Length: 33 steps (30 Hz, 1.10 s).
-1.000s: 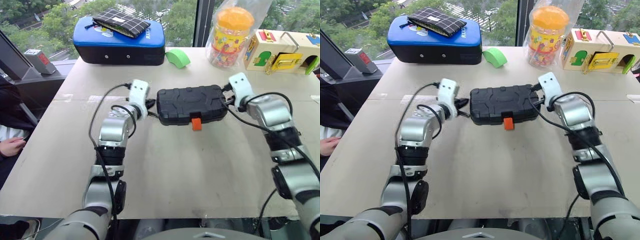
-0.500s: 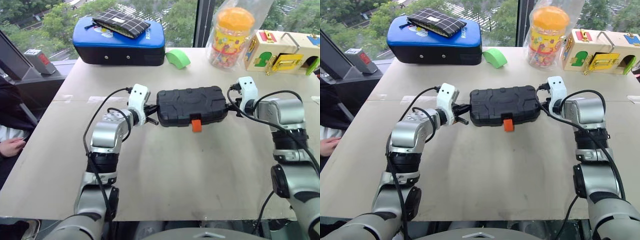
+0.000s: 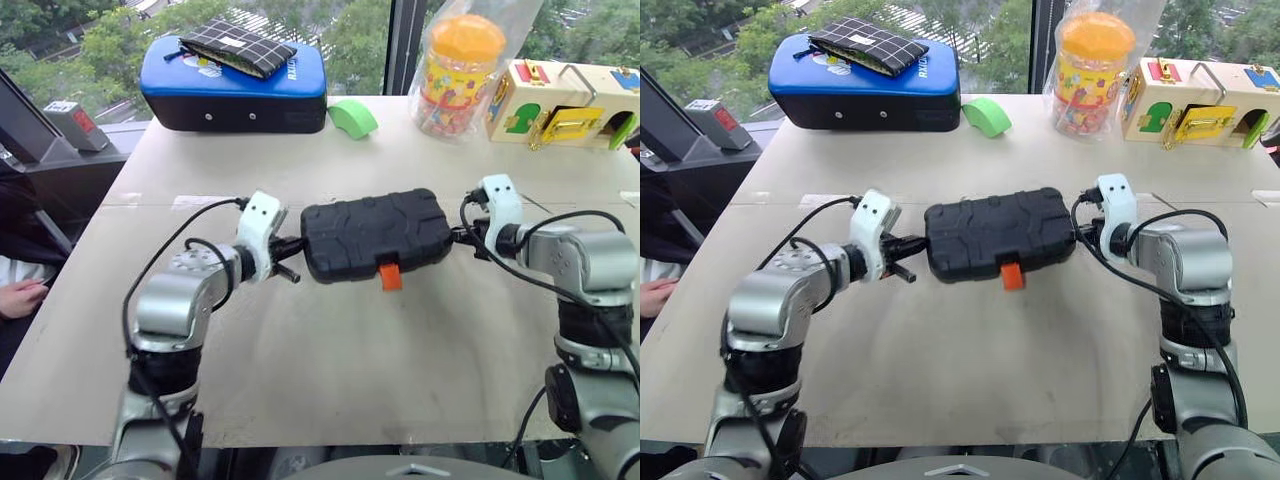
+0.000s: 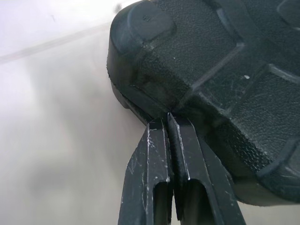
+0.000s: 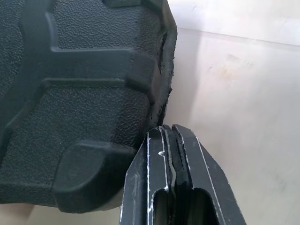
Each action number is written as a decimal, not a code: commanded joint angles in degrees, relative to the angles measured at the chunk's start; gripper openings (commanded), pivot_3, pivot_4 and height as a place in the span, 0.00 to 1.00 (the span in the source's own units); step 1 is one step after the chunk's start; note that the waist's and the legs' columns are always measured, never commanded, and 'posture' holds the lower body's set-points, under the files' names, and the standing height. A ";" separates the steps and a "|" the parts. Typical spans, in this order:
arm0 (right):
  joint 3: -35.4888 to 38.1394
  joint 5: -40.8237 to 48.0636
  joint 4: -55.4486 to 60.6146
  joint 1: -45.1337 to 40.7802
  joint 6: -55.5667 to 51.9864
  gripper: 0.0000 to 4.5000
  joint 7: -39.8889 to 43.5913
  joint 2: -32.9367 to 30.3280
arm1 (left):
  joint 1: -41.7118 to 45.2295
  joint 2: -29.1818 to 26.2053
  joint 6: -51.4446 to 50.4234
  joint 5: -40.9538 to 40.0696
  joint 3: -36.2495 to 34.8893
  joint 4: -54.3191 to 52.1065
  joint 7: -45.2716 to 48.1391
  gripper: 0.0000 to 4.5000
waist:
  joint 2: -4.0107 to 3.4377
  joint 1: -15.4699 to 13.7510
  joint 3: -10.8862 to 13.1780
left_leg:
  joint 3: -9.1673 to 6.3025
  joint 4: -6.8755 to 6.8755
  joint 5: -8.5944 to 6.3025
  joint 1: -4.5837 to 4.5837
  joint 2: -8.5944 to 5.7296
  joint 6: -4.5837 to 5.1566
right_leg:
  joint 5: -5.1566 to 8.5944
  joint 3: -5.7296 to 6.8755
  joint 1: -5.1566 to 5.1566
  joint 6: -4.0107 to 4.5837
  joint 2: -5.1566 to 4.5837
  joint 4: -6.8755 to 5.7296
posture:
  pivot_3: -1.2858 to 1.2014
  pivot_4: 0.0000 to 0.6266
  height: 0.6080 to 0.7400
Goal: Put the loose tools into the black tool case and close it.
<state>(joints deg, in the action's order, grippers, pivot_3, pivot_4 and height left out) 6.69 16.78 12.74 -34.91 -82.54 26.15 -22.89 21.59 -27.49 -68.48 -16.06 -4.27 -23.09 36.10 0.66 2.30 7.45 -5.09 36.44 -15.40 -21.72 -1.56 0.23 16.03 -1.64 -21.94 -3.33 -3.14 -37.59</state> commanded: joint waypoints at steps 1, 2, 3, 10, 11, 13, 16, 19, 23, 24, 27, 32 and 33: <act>-5.42 6.17 7.61 2.50 0.91 0.00 4.83 0.18 | -3.13 0.78 -1.15 -9.18 2.61 -7.83 5.85 0.02 | -0.01 -0.13 -0.01 | 0.01 0.01 0.00 -0.01 0.00 0.00 | 0.00 -0.01 0.00 0.00 0.00 0.00 | 0.52 0.24 1.00; -4.44 5.54 8.82 3.26 0.68 0.00 4.05 -0.84 | -4.20 0.20 -0.70 -9.24 0.40 -7.55 5.40 0.02 | -0.02 -0.26 -0.01 | 0.04 0.01 0.00 -0.01 -0.02 0.00 | 0.00 -0.01 0.00 0.00 0.00 0.05 | 0.52 0.24 1.00; -3.63 5.33 10.29 4.15 0.33 0.00 3.70 -2.19 | -5.18 -0.53 -0.04 -9.39 -1.86 -7.18 5.17 0.02 | -0.02 -0.46 -0.02 | 0.04 0.01 0.00 -0.01 -0.05 0.00 | 0.00 -0.01 0.01 0.00 -0.01 0.16 | 0.52 0.24 1.00; 2.32 12.15 23.29 12.06 -5.03 0.00 8.08 -9.71 | -2.54 -11.16 5.00 -17.26 -9.16 -1.55 16.59 0.02 | -0.01 -0.61 0.00 | 0.07 0.08 -0.01 -0.05 0.08 0.02 | 0.01 0.03 0.08 0.01 0.01 0.63 | 0.52 0.24 1.00; 3.39 14.59 25.55 13.42 -5.80 0.00 9.87 -10.22 | -1.28 -12.92 5.85 -18.43 -8.27 -0.39 19.12 0.02 | -0.05 -0.62 0.02 | 0.07 0.08 -0.06 -0.05 0.11 0.11 | 0.01 0.03 0.09 0.01 0.04 0.63 | 0.52 0.24 1.00; 4.95 18.85 29.41 15.74 -5.50 0.00 12.74 -10.53 | 0.76 -16.32 8.04 -19.96 -5.42 1.50 24.75 0.02 | -0.09 -0.64 0.04 | 0.07 0.07 -0.11 -0.02 0.10 0.20 | 0.01 0.08 0.13 0.01 0.06 0.62 | 0.52 0.24 1.00; 4.03 22.79 33.43 18.53 -2.49 0.00 14.81 -10.37 | 3.09 -20.52 14.54 -18.75 1.70 3.33 33.74 0.02 | -0.08 -0.63 0.04 | 0.11 0.10 -0.14 0.01 0.03 0.25 | 0.01 0.10 0.21 0.01 0.16 0.66 | 0.52 0.24 1.00; 0.49 23.05 33.67 19.34 0.00 0.00 12.07 -7.69 | 6.96 -20.22 22.95 -13.31 9.66 7.89 37.02 0.02 | -0.08 -0.92 0.05 | 0.09 0.11 -0.14 0.02 0.00 0.25 | 0.01 0.14 0.24 0.01 0.14 0.67 | 0.52 0.24 1.00; -8.41 18.13 29.95 19.52 4.72 0.00 7.25 -7.80 | 14.82 -13.46 31.50 -5.56 19.53 17.58 36.38 0.02 | -0.08 -1.57 0.05 | 0.08 0.20 -0.13 0.00 -0.05 0.26 | 0.01 0.15 0.24 0.00 0.16 0.61 | 0.52 0.24 1.00; -9.90 17.22 29.11 19.52 5.53 0.00 6.43 -8.30 | 16.30 -11.79 33.25 -3.34 21.71 19.80 35.68 0.02 | -0.07 -1.76 0.05 | 0.03 0.25 -0.13 -0.02 -0.10 0.26 | 0.01 0.19 0.25 0.00 0.16 0.61 | 0.52 0.24 1.00; -11.96 15.88 27.64 19.87 6.82 0.00 4.63 -8.76 | 17.58 -10.68 36.68 0.55 25.24 23.34 36.87 0.02 | -0.05 -1.47 0.04 | -0.02 0.57 -0.08 -0.17 -0.15 0.18 | 0.00 0.23 0.26 -0.01 0.16 0.60 | 0.52 0.24 1.00; -12.45 14.98 26.64 20.60 7.05 0.00 1.61 -7.46 | 17.27 -9.92 38.12 2.34 26.54 25.02 36.72 0.02 | -0.05 -1.39 0.00 | -0.01 0.53 -0.12 -0.09 -0.07 0.24 | 0.01 0.23 0.27 -0.01 0.20 0.54 | 0.52 0.24 1.00; -12.54 14.92 26.64 20.72 7.03 0.00 1.07 -7.07 | 17.11 -9.85 38.22 2.49 26.51 25.06 36.64 0.02 | -0.05 -1.39 0.00 | -0.04 0.55 -0.19 -0.09 -0.05 0.37 | 0.01 0.25 0.27 -0.01 0.22 0.53 | 0.52 0.24 1.00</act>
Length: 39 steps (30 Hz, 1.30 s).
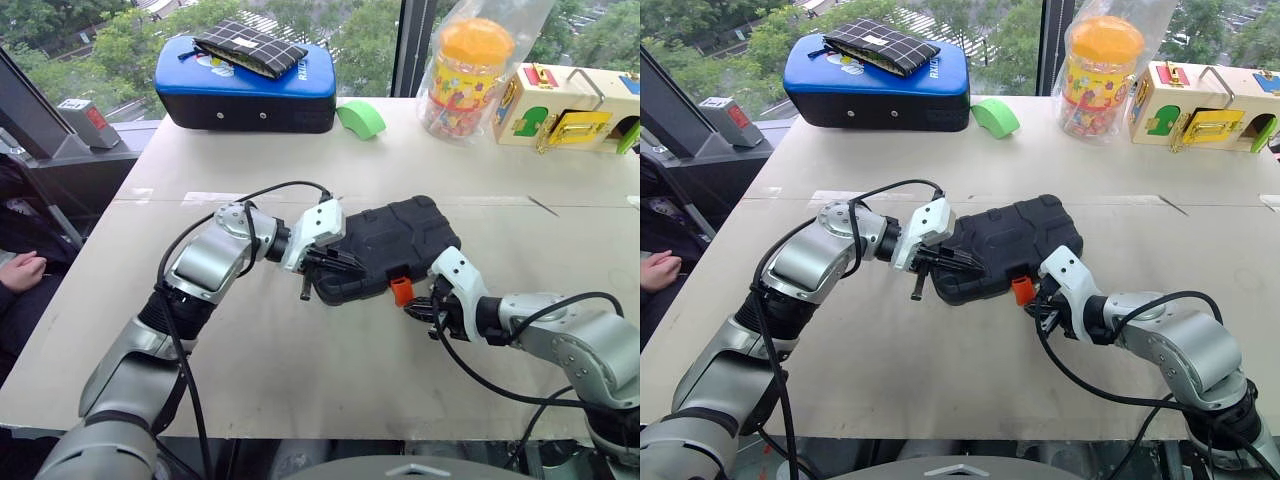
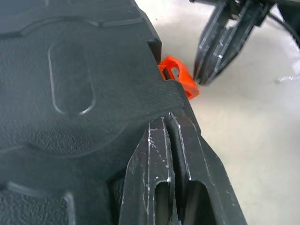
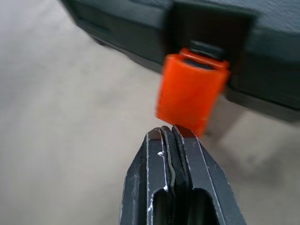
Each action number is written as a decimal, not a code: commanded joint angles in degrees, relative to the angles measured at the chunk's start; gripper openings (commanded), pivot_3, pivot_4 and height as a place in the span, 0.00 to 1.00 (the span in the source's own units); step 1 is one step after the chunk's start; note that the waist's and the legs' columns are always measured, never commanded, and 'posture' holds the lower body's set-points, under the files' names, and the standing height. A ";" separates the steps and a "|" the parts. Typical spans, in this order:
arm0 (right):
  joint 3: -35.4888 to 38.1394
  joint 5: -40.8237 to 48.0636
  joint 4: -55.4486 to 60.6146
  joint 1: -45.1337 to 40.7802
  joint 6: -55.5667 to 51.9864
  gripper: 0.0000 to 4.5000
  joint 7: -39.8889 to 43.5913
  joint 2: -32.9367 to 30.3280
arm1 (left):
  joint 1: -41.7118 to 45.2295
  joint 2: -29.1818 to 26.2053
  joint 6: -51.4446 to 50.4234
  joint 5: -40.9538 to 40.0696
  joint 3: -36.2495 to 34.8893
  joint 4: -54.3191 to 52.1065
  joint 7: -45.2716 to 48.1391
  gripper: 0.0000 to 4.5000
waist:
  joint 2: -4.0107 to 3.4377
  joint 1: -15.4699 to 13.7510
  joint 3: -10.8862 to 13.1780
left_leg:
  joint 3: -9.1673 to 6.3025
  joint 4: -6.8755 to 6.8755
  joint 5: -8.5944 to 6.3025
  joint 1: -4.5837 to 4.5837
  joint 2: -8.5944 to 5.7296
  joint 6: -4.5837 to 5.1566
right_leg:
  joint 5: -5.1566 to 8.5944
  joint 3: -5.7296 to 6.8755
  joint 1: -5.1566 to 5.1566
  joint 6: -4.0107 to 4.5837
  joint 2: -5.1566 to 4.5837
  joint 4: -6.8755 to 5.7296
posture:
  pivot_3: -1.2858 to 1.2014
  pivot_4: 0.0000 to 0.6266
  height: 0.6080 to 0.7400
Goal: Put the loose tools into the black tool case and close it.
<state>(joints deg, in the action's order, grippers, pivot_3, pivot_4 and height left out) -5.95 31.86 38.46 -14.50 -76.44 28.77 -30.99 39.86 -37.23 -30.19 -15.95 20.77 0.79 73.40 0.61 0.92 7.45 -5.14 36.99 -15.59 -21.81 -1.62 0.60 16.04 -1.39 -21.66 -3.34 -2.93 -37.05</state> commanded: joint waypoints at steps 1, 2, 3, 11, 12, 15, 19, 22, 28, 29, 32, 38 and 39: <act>-0.35 -0.31 0.85 0.44 1.01 0.00 -2.02 1.21 | -1.31 0.00 0.18 2.63 1.46 1.33 -0.79 0.02 | 0.00 -0.03 0.00 | 0.00 0.02 0.00 0.01 0.00 0.01 | 0.00 0.00 0.01 0.00 0.00 -0.02 | 0.52 0.24 1.00; -0.79 -0.51 0.68 0.62 1.25 0.00 -2.48 1.50 | -1.45 0.16 0.33 2.97 1.52 1.54 -1.14 0.02 | 0.00 -0.03 0.00 | 0.01 0.05 -0.01 0.01 0.00 0.01 | 0.00 -0.01 0.03 0.00 0.00 -0.03 | 0.52 0.24 1.00; -1.02 -0.56 0.46 0.66 1.36 0.00 -2.89 1.77 | -1.47 0.30 0.40 3.29 1.58 1.76 -1.45 0.02 | 0.00 -0.03 -0.01 | 0.01 0.09 -0.01 0.01 0.00 0.01 | 0.00 -0.01 0.05 0.00 0.01 -0.05 | 0.52 0.24 1.00; -2.59 -0.72 -0.94 1.16 2.15 0.00 -4.42 3.29 | -2.66 1.16 0.77 4.81 1.94 1.95 -3.49 0.02 | 0.04 -0.14 -0.05 | 0.00 0.28 -0.01 0.08 -0.05 0.03 | 0.00 -0.02 0.10 -0.01 -0.01 -0.29 | 0.52 0.24 1.00; -2.68 -0.73 -0.98 1.24 2.12 0.00 -4.54 3.39 | -2.83 1.14 0.84 4.96 2.06 1.91 -3.58 0.02 | 0.03 -0.14 -0.07 | 0.00 0.28 -0.01 0.10 -0.05 0.03 | 0.00 -0.02 0.11 -0.01 -0.01 -0.33 | 0.52 0.24 1.00; -2.58 -1.43 -2.01 1.41 3.24 0.00 -5.15 3.98 | -2.96 1.55 0.32 4.97 1.82 2.03 -4.30 0.02 | 0.05 -0.15 -0.09 | -0.02 0.28 -0.01 0.12 -0.04 0.03 | 0.01 -0.01 0.10 -0.01 0.00 -0.39 | 0.52 0.24 1.00; -3.36 -3.12 -3.58 2.22 5.77 0.00 -6.07 4.15 | -3.75 1.71 0.27 5.22 1.87 1.61 -5.09 0.02 | 0.05 -0.15 -0.11 | 0.01 0.31 -0.01 0.13 -0.06 0.03 | 0.01 -0.04 0.10 -0.01 -0.01 -0.44 | 0.52 0.24 1.00; -3.12 -3.78 -3.80 2.25 8.39 0.00 -6.45 5.09 | -4.33 1.67 -0.03 5.18 1.92 1.14 -5.38 0.02 | 0.06 -0.14 -0.13 | 0.00 0.32 -0.01 0.15 -0.06 0.03 | 0.01 -0.04 0.10 -0.02 0.00 -0.49 | 0.52 0.24 1.00; -2.16 -3.35 -2.98 2.54 11.62 0.00 -5.98 5.87 | -4.81 1.69 -0.44 5.09 1.92 0.81 -5.81 0.02 | 0.06 -0.15 -0.14 | -0.01 0.32 -0.01 0.16 -0.06 0.02 | 0.01 -0.04 0.10 -0.02 0.00 -0.51 | 0.52 0.24 1.00; -2.19 -3.24 -2.66 2.89 11.76 0.00 -5.89 5.79 | -4.92 1.67 -0.36 5.18 2.02 0.86 -5.82 0.02 | 0.06 -0.15 -0.14 | -0.01 0.32 -0.01 0.16 -0.06 0.03 | 0.01 -0.03 0.10 -0.02 0.00 -0.51 | 0.52 0.24 1.00; -2.11 -3.07 -2.21 3.55 12.08 0.00 -6.01 5.84 | -5.04 1.69 -0.19 5.31 2.13 1.05 -5.89 0.02 | 0.05 -0.15 -0.16 | -0.01 0.32 -0.01 0.16 -0.06 0.03 | 0.01 -0.04 0.10 -0.02 0.00 -0.51 | 0.52 0.24 1.00; 0.34 -2.42 -1.66 3.13 13.49 0.00 -7.16 8.05 | -4.99 1.82 -0.07 5.47 2.46 1.30 -5.98 0.02 | 0.06 -0.12 -0.17 | 0.01 0.32 -0.01 0.17 -0.05 0.03 | 0.01 -0.06 0.10 -0.01 0.00 -0.52 | 0.52 0.24 1.00; 0.61 -2.31 -1.58 3.08 13.67 0.00 -7.16 8.25 | -4.93 1.88 -0.11 5.49 2.50 1.36 -6.02 0.02 | 0.06 -0.11 -0.16 | 0.01 0.32 -0.01 0.17 -0.06 0.02 | 0.01 -0.06 0.10 -0.01 0.00 -0.52 | 0.52 0.24 1.00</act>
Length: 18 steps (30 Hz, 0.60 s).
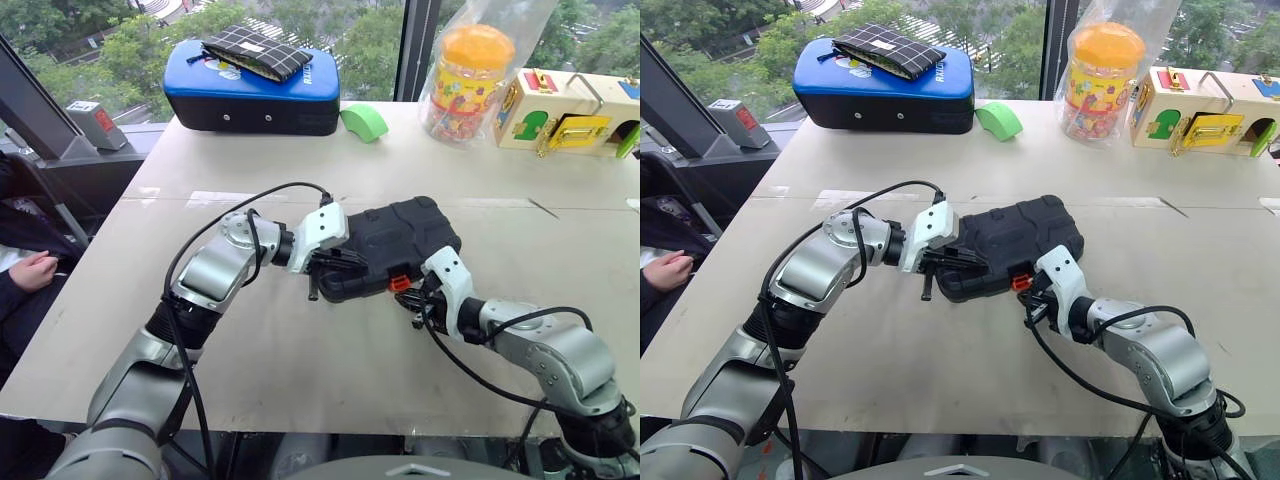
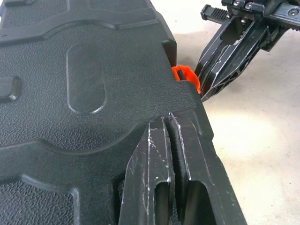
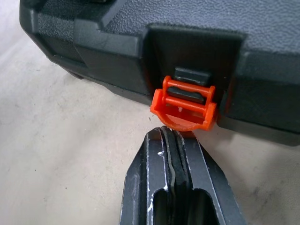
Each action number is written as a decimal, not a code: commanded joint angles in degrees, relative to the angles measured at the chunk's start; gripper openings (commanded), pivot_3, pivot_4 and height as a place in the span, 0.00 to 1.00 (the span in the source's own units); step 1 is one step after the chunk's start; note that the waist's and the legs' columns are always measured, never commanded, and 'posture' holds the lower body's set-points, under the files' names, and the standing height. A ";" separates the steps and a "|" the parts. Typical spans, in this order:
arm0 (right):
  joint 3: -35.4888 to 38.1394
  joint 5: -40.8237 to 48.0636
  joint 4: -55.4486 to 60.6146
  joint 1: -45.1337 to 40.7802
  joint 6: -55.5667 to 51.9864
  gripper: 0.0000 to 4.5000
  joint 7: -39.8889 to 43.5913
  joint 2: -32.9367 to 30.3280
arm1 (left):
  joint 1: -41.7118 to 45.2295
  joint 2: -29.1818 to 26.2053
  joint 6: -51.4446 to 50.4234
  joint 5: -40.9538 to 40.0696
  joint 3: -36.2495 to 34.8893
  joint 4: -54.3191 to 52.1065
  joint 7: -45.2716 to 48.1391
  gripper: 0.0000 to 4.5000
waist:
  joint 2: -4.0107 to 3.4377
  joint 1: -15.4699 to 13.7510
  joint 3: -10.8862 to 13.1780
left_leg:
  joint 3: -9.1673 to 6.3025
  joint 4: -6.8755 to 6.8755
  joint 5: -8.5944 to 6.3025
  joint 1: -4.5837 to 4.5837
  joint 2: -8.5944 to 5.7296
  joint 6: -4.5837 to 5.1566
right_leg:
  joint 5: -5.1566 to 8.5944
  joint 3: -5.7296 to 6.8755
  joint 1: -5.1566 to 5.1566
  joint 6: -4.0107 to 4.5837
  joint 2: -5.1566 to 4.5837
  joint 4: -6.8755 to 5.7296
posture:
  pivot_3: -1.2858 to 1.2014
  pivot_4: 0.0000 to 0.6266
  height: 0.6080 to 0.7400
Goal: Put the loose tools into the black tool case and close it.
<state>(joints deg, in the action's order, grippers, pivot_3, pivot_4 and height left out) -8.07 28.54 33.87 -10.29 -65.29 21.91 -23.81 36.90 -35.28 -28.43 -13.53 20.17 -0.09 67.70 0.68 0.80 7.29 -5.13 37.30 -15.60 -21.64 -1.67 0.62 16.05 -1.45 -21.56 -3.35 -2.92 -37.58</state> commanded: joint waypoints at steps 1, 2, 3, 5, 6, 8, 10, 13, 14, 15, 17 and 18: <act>2.96 1.05 3.07 -1.18 2.72 0.00 -0.36 1.24 | -1.92 -0.01 -1.89 3.09 3.15 2.34 -0.34 0.02 | 0.00 0.01 0.00 | 0.00 0.00 0.00 0.00 0.00 0.00 | 0.00 0.00 0.00 0.00 0.00 0.00 | 0.52 0.24 1.00; 3.30 1.24 3.28 -1.19 2.73 0.00 -0.43 1.45 | -1.91 0.00 -1.87 3.16 3.23 2.41 -0.34 0.02 | 0.00 0.01 0.00 | 0.00 0.00 0.00 0.01 0.00 0.00 | 0.00 0.00 0.00 0.00 0.00 -0.01 | 0.52 0.24 1.00; 3.62 1.43 3.58 -1.13 2.68 0.00 -0.47 1.61 | -1.96 0.00 -1.89 3.23 3.32 2.44 -0.36 0.02 | 0.00 0.01 0.00 | -0.01 0.00 0.00 0.01 0.00 0.00 | 0.00 0.00 0.00 0.00 0.00 -0.02 | 0.52 0.24 1.00; 4.10 1.73 4.06 -1.04 2.65 0.00 -0.60 1.77 | -2.04 -0.03 -2.01 3.33 3.48 2.51 -0.34 0.02 | 0.00 0.03 0.00 | -0.01 0.00 0.00 0.01 0.00 0.00 | 0.00 0.00 0.00 0.00 0.01 -0.03 | 0.52 0.24 1.00; 4.53 1.88 4.41 -1.00 2.84 0.00 -0.85 2.04 | -2.15 -0.11 -2.07 3.44 3.66 2.55 -0.29 0.02 | 0.00 0.03 0.00 | -0.02 0.00 0.00 0.01 0.00 0.00 | 0.00 0.00 0.00 0.00 0.01 -0.03 | 0.52 0.24 1.00; 5.65 2.55 5.39 -0.95 3.08 0.00 -1.30 2.74 | -2.43 -0.15 -1.98 3.76 3.94 2.70 -0.38 0.02 | 0.00 0.06 0.00 | -0.01 0.00 0.00 0.02 0.00 0.00 | 0.00 -0.01 0.00 0.00 0.01 -0.04 | 0.52 0.24 1.00; 6.77 3.18 6.52 -0.93 3.16 0.00 -1.63 3.19 | -2.73 -0.07 -2.00 4.01 4.22 2.79 -0.53 0.02 | -0.01 0.08 0.00 | -0.01 0.00 0.00 0.03 0.00 0.00 | 0.00 -0.01 0.00 0.00 0.01 -0.05 | 0.52 0.24 1.00; 7.66 3.95 7.80 -0.85 2.47 0.00 -2.09 3.07 | -3.04 -0.10 -2.02 4.21 4.51 2.80 -0.57 0.02 | -0.01 0.09 0.00 | -0.01 0.00 0.00 0.04 0.01 0.00 | 0.00 -0.02 0.00 0.00 0.01 -0.06 | 0.52 0.24 1.00; 7.85 4.37 8.25 -0.69 1.65 0.00 -2.06 2.74 | -3.10 -0.13 -1.96 4.26 4.54 2.81 -0.56 0.02 | -0.01 0.09 0.01 | -0.01 0.00 0.00 0.04 0.00 0.00 | 0.00 -0.02 0.00 0.00 0.01 -0.07 | 0.52 0.24 1.00; 7.94 4.85 8.78 -0.32 0.46 0.00 -1.88 2.09 | -3.15 -0.16 -1.96 4.29 4.56 2.78 -0.56 0.02 | -0.01 0.09 0.00 | 0.00 0.00 0.00 0.04 0.00 -0.01 | 0.00 -0.03 0.00 0.00 0.01 -0.08 | 0.52 0.24 1.00; 8.06 5.34 10.10 1.80 -0.79 0.00 -1.58 0.55 | -3.21 -0.17 -2.01 4.36 4.49 2.83 -0.60 0.02 | -0.05 0.07 -0.20 | -0.01 0.00 0.00 0.07 0.00 -0.01 | 0.00 -0.03 0.01 0.00 0.01 -0.09 | 0.52 0.24 1.00; 8.01 5.35 10.80 3.20 -0.87 0.05 -1.34 -0.12 | -3.24 -0.21 -2.01 4.41 4.46 2.83 -0.56 0.01 | -0.02 0.05 -0.33 | -0.01 -0.02 0.00 0.07 0.01 0.00 | 0.00 -0.03 0.01 -0.01 0.02 -0.08 | 0.52 0.24 1.00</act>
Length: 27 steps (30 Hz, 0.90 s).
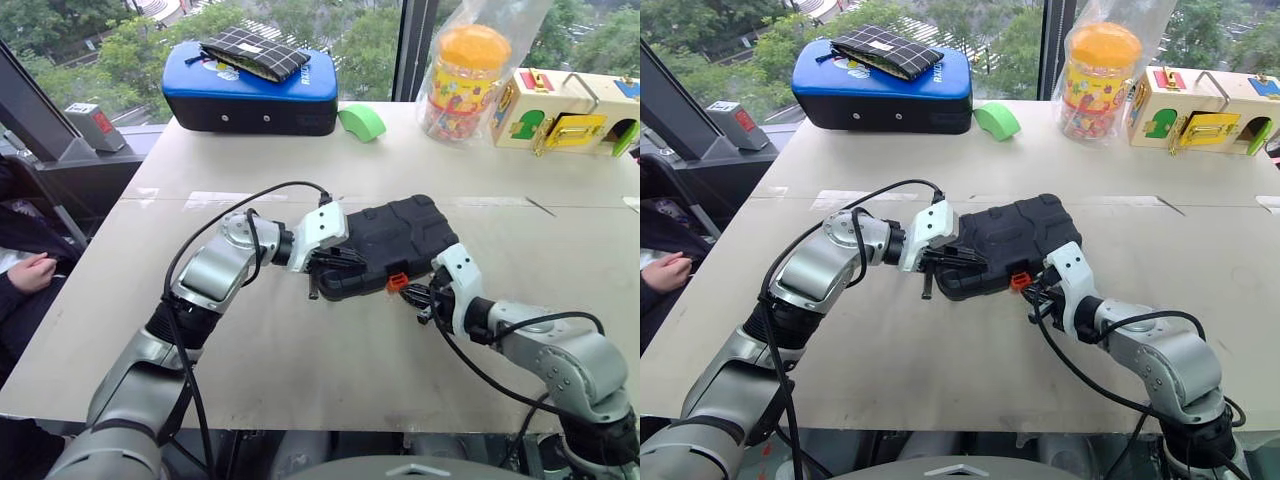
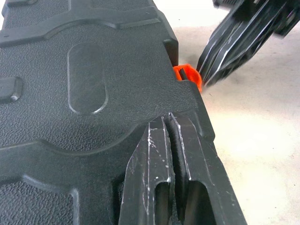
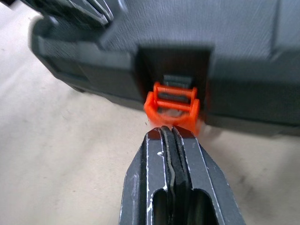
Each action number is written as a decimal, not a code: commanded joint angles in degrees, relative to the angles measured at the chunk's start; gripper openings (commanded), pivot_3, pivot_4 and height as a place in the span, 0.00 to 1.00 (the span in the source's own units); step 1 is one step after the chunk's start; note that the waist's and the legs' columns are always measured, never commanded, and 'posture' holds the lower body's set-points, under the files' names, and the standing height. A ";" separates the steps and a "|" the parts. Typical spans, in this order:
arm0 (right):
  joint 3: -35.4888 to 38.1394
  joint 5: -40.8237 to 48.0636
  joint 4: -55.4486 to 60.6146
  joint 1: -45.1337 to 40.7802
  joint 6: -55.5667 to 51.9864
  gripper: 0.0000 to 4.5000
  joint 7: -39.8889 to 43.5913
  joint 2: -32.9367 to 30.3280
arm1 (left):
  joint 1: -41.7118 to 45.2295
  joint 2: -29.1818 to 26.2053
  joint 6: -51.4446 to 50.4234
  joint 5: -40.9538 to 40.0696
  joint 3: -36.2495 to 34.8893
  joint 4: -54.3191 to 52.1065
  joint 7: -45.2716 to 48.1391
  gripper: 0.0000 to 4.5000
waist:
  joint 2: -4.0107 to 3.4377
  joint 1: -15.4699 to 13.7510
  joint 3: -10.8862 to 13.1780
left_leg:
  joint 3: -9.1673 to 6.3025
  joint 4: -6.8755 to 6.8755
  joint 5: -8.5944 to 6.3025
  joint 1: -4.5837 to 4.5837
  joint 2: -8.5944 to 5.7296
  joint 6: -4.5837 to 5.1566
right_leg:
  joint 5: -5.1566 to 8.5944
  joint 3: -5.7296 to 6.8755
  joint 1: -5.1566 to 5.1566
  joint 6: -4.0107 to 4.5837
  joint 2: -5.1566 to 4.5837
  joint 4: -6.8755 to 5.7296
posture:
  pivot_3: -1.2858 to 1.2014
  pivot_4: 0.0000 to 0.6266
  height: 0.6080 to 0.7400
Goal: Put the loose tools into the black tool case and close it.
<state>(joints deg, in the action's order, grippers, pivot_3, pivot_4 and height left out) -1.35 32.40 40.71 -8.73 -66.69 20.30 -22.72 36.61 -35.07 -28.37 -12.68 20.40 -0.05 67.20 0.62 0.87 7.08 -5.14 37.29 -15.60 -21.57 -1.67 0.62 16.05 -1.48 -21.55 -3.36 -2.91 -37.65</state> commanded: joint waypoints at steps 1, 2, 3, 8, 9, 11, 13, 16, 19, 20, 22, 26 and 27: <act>0.79 0.95 4.50 3.36 0.92 0.11 0.55 -2.25 | -2.98 -0.40 -2.06 3.65 4.23 2.83 -0.09 0.00 | 0.13 -0.13 -0.24 | -0.01 -0.03 0.00 0.00 0.00 0.00 | 0.01 0.01 0.01 0.00 0.00 0.02 | 0.52 0.24 1.00; 0.25 0.33 4.85 4.66 1.40 0.15 0.59 -3.08 | -3.05 -0.39 -2.05 3.71 4.22 2.83 -0.11 0.00 | 0.22 -0.25 -0.32 | -0.04 -0.06 0.00 0.01 0.00 0.00 | 0.02 0.04 0.00 -0.01 0.00 0.03 | 0.52 0.24 1.00; -0.10 -0.77 5.00 5.79 2.17 0.26 -0.35 -3.19 | -3.12 -0.38 -2.15 3.73 4.20 2.74 -0.17 0.00 | 0.29 -0.27 -0.37 | -0.10 -0.06 0.00 0.01 0.00 0.00 | 0.07 0.09 0.01 -0.07 0.00 0.04 | 0.52 0.24 1.00; -1.90 -4.10 4.52 8.57 3.93 0.50 -5.21 -0.32 | -3.81 -0.74 -3.28 3.53 3.93 1.41 -0.41 0.00 | 0.10 -0.08 -0.45 | 0.01 -0.07 0.00 0.01 -0.01 0.00 | 0.10 -0.06 0.01 -0.10 -0.02 0.01 | 0.52 0.24 1.00; -2.56 -4.63 4.34 8.92 4.35 0.50 -5.68 0.09 | -3.87 -0.85 -3.61 3.45 3.83 1.17 -0.47 0.00 | 0.10 -0.09 -0.46 | 0.01 -0.07 0.00 0.02 -0.01 0.00 | 0.10 -0.06 0.02 -0.10 -0.02 0.01 | 0.52 0.24 1.00; -3.34 -5.61 3.85 9.14 5.03 0.50 -6.69 0.83 | -3.89 -1.00 -4.09 3.37 3.75 0.87 -0.55 0.00 | 0.11 -0.12 -0.46 | -0.01 -0.06 0.00 0.02 -0.01 0.01 | 0.10 -0.04 0.01 -0.10 -0.01 0.02 | 0.52 0.24 1.00; -3.59 -5.96 3.48 8.84 5.11 0.50 -7.37 1.74 | -3.83 -1.09 -4.44 3.33 3.76 0.62 -0.55 0.00 | 0.09 -0.09 -0.46 | -0.01 -0.07 -0.01 0.03 -0.02 0.01 | 0.10 -0.04 0.01 -0.10 -0.01 0.02 | 0.52 0.24 1.00; -4.86 -5.48 3.11 7.78 4.27 0.50 -8.27 4.03 | -3.68 -1.28 -4.76 3.35 3.94 0.31 -0.41 0.00 | 0.08 -0.03 -0.46 | -0.02 -0.09 -0.01 0.03 0.00 0.01 | 0.11 -0.04 0.01 -0.10 0.02 0.02 | 0.52 0.24 1.00; -6.62 -6.18 1.85 6.95 3.41 0.50 -9.43 5.28 | -3.34 -1.23 -4.67 3.55 4.09 0.60 -0.42 0.00 | 0.07 -0.04 -0.47 | -0.03 -0.11 0.00 0.03 0.01 0.01 | 0.11 -0.04 0.00 -0.10 0.03 0.02 | 0.52 0.24 1.00; -7.33 -6.55 1.40 6.73 3.11 0.50 -9.70 5.33 | -3.26 -1.23 -4.59 3.64 4.15 0.64 -0.43 0.00 | 0.07 -0.03 -0.47 | -0.02 -0.11 0.00 0.03 0.01 0.01 | 0.11 -0.04 0.00 -0.10 0.03 0.02 | 0.52 0.24 1.00; -8.04 -6.93 0.75 6.50 2.10 0.50 -10.44 5.63 | -3.13 -1.16 -4.50 3.75 4.27 0.72 -0.50 0.00 | 0.07 -0.04 -0.47 | -0.02 -0.11 -0.01 0.03 0.00 0.01 | 0.11 -0.05 -0.01 -0.10 0.03 0.03 | 0.52 0.24 1.00; -7.02 -6.92 0.65 6.40 0.68 0.13 -10.75 5.49 | -3.17 -1.07 -4.50 3.81 4.28 0.66 -0.67 0.00 | 0.07 -0.04 -0.47 | -0.03 -0.11 0.00 0.03 0.00 0.01 | 0.11 -0.04 -0.01 -0.09 0.03 0.03 | 0.52 0.24 1.00; -7.18 -7.26 0.34 6.15 1.19 0.07 -10.37 4.85 | -3.30 -1.13 -4.33 3.86 4.24 0.75 -0.66 0.00 | 0.07 -0.04 -0.47 | -0.03 -0.11 0.00 0.03 0.00 0.00 | 0.11 -0.04 0.00 -0.09 0.03 0.03 | 0.52 0.24 1.00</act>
<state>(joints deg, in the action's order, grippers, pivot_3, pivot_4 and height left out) -8.50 25.02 39.85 -1.61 -66.06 9.53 -17.65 35.84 -35.26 -30.04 -12.03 20.56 -2.12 66.29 0.70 0.84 6.61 -5.16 37.17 -15.61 -21.53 -1.67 0.62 16.16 -1.53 -21.55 -3.45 -2.88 -37.63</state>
